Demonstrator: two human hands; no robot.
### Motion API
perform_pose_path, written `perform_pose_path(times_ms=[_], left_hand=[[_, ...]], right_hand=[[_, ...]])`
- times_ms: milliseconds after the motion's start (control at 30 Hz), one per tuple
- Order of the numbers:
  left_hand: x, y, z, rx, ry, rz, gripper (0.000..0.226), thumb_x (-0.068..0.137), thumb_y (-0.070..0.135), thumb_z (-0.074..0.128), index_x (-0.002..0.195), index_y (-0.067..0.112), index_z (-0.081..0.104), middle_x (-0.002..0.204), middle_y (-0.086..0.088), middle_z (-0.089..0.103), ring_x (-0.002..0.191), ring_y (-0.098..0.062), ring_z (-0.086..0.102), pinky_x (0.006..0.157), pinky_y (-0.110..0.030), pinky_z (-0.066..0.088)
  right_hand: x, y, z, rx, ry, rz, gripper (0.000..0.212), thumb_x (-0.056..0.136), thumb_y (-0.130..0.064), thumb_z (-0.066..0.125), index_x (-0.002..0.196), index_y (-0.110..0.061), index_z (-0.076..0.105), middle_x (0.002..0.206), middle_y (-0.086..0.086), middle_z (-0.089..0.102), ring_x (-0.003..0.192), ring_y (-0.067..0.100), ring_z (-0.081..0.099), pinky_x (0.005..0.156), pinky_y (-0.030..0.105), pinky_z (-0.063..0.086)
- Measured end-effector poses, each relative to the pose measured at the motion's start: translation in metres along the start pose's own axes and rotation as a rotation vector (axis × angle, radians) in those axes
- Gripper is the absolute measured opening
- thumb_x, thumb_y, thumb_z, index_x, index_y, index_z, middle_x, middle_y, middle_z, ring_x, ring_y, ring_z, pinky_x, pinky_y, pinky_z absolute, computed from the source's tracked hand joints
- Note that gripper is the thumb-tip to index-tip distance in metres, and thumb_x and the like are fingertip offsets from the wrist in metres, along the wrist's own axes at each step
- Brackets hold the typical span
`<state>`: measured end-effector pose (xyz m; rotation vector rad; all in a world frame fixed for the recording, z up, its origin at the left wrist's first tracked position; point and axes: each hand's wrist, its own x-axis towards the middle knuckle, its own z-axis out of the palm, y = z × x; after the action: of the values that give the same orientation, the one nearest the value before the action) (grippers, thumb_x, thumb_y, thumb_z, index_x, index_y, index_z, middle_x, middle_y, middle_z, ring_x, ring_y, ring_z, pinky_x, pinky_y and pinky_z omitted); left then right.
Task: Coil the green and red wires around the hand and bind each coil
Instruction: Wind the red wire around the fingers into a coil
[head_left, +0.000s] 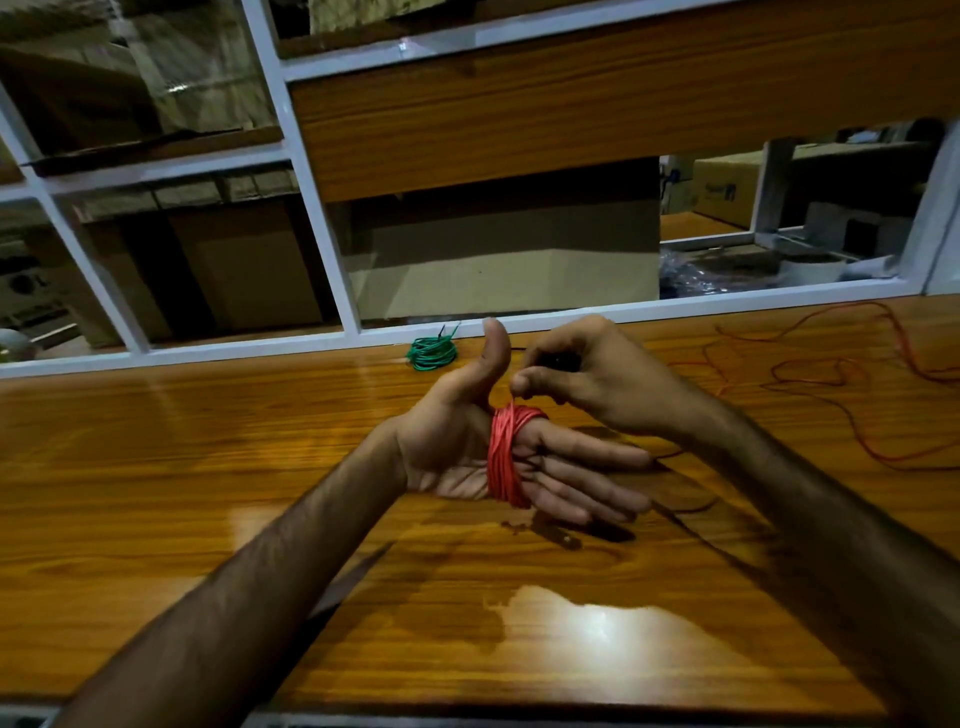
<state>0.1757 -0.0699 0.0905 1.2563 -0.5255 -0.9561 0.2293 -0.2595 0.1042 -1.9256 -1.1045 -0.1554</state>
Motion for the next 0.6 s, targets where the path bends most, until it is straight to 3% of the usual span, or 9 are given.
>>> perform_pose_path(times_ms=[100, 200, 300, 333, 367, 400, 433, 500, 600], left_hand=[[-0.003, 0.001, 0.003, -0.078, -0.122, -0.015, 0.134, 0.072, 0.094, 0.052, 0.149, -0.014, 0.036, 0.144, -0.034, 0.049, 0.137, -0.044, 0.048, 0.122, -0.053, 0.033], [-0.003, -0.001, 0.009, -0.133, -0.219, -0.009, 0.136, 0.071, 0.094, 0.054, 0.151, -0.014, 0.032, 0.14, -0.034, 0.055, 0.132, -0.042, 0.055, 0.116, -0.052, 0.042], [0.002, -0.005, 0.017, -0.225, -0.317, 0.035, 0.143, 0.072, 0.095, 0.053, 0.159, -0.009, 0.008, 0.142, -0.032, 0.055, 0.133, -0.04, 0.057, 0.112, -0.048, 0.049], [0.004, -0.004, 0.018, -0.249, -0.326, 0.071, 0.143, 0.073, 0.097, 0.049, 0.161, -0.006, 0.003, 0.146, -0.032, 0.05, 0.137, -0.04, 0.052, 0.113, -0.047, 0.049], [0.005, -0.002, 0.018, -0.274, -0.316, 0.125, 0.144, 0.073, 0.099, 0.044, 0.163, -0.003, -0.003, 0.151, -0.032, 0.043, 0.143, -0.041, 0.044, 0.114, -0.046, 0.048], [0.006, 0.002, 0.018, -0.294, -0.287, 0.185, 0.141, 0.074, 0.1, 0.039, 0.165, 0.0, -0.003, 0.156, -0.031, 0.034, 0.149, -0.045, 0.033, 0.115, -0.045, 0.047], [0.006, 0.006, 0.018, -0.306, -0.248, 0.238, 0.137, 0.074, 0.1, 0.034, 0.167, 0.004, 0.002, 0.162, -0.031, 0.026, 0.154, -0.047, 0.022, 0.117, -0.043, 0.042], [0.005, 0.013, 0.018, -0.315, -0.116, 0.337, 0.13, 0.076, 0.1, 0.028, 0.167, 0.009, 0.014, 0.169, -0.032, 0.014, 0.159, -0.045, 0.01, 0.129, -0.043, 0.022], [0.008, 0.016, 0.009, -0.396, 0.105, 0.497, 0.123, 0.083, 0.095, 0.034, 0.165, 0.004, 0.024, 0.168, -0.033, 0.02, 0.159, -0.045, 0.018, 0.133, -0.046, 0.006]], right_hand=[[0.003, 0.002, 0.009, 0.068, -0.059, 0.016, 0.023, 0.094, -0.035, 0.067, 0.08, -0.018, 0.073, 0.066, -0.003, 0.063, 0.063, 0.008, 0.054, 0.06, 0.025, 0.044], [0.0, -0.01, 0.01, 0.191, -0.05, 0.03, 0.033, 0.092, -0.037, 0.066, 0.082, -0.006, 0.073, 0.072, 0.008, 0.065, 0.067, 0.013, 0.056, 0.062, 0.027, 0.045], [-0.002, -0.025, 0.018, 0.216, -0.152, 0.029, 0.023, 0.096, -0.031, 0.063, 0.085, -0.015, 0.074, 0.077, -0.003, 0.071, 0.074, 0.004, 0.062, 0.069, 0.027, 0.048], [0.008, -0.012, 0.017, 0.038, 0.012, 0.249, 0.018, 0.102, -0.025, 0.058, 0.098, -0.018, 0.075, 0.091, -0.007, 0.075, 0.087, 0.002, 0.066, 0.078, 0.032, 0.05], [0.009, -0.007, 0.021, -0.029, 0.03, 0.428, 0.027, 0.107, -0.017, 0.048, 0.125, -0.015, 0.067, 0.119, -0.001, 0.075, 0.112, 0.007, 0.066, 0.096, 0.041, 0.049], [0.025, 0.006, 0.049, -0.101, 0.304, 0.703, 0.045, 0.107, -0.009, 0.039, 0.152, -0.008, 0.042, 0.143, 0.015, 0.06, 0.136, 0.02, 0.054, 0.116, 0.049, 0.034], [0.034, 0.013, 0.065, -0.226, 0.607, 0.826, 0.059, 0.105, -0.002, 0.034, 0.16, -0.003, 0.014, 0.152, 0.027, 0.044, 0.145, 0.032, 0.042, 0.124, 0.047, 0.019], [0.022, 0.019, 0.052, 0.106, 0.392, 0.647, 0.06, 0.104, 0.008, 0.027, 0.158, 0.005, 0.001, 0.152, 0.04, 0.031, 0.144, 0.047, 0.032, 0.125, 0.046, 0.011], [-0.012, 0.003, 0.024, -0.052, -0.13, 0.399, 0.034, 0.105, -0.002, 0.045, 0.136, -0.003, 0.058, 0.131, 0.012, 0.064, 0.121, 0.019, 0.059, 0.094, 0.027, 0.042]])
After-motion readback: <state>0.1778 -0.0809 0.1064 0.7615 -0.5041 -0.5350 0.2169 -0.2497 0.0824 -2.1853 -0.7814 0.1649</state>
